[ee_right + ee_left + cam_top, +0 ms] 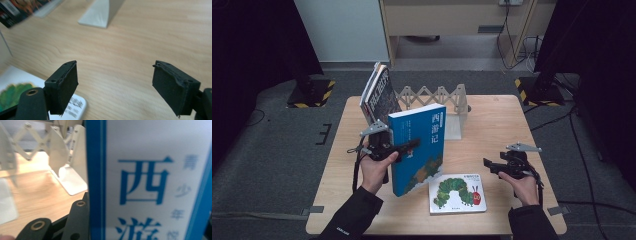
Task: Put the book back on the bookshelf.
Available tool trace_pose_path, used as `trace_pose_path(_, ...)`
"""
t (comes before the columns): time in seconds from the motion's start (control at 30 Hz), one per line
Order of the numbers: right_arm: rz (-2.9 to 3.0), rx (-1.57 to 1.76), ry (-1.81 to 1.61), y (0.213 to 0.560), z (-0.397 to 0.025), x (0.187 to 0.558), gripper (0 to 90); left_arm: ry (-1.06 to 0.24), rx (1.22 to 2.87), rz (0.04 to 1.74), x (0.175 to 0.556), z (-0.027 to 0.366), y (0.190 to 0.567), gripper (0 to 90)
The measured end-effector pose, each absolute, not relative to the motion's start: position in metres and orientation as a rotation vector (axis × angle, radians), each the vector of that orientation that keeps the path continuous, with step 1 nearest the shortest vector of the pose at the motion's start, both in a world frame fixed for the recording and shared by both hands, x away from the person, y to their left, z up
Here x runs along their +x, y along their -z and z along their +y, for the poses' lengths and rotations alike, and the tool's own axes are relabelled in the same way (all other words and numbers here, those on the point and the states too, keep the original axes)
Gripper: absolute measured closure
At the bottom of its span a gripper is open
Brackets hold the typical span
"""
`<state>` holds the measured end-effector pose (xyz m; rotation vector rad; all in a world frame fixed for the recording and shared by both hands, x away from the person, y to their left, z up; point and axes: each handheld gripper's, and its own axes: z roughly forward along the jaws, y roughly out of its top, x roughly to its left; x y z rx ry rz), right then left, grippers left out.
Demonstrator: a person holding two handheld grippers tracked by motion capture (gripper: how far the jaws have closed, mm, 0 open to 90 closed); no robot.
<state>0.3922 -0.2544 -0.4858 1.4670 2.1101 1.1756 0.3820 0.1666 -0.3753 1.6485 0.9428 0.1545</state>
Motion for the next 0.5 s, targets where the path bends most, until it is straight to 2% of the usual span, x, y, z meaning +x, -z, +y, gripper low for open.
trace_pose_path(0.17, 2.145, 1.48, -1.078, 0.496, -0.26, 0.395, 17.6, -0.229, 1.652, 0.983, 0.387, 0.176, 0.37, 61.1)
trace_pose_path(0.5, 2.172, 1.51, -0.957, 0.508, -0.265, 0.398, 16.0, -0.265, 1.632, 1.044, 0.409, 0.183, 0.363, 61.2)
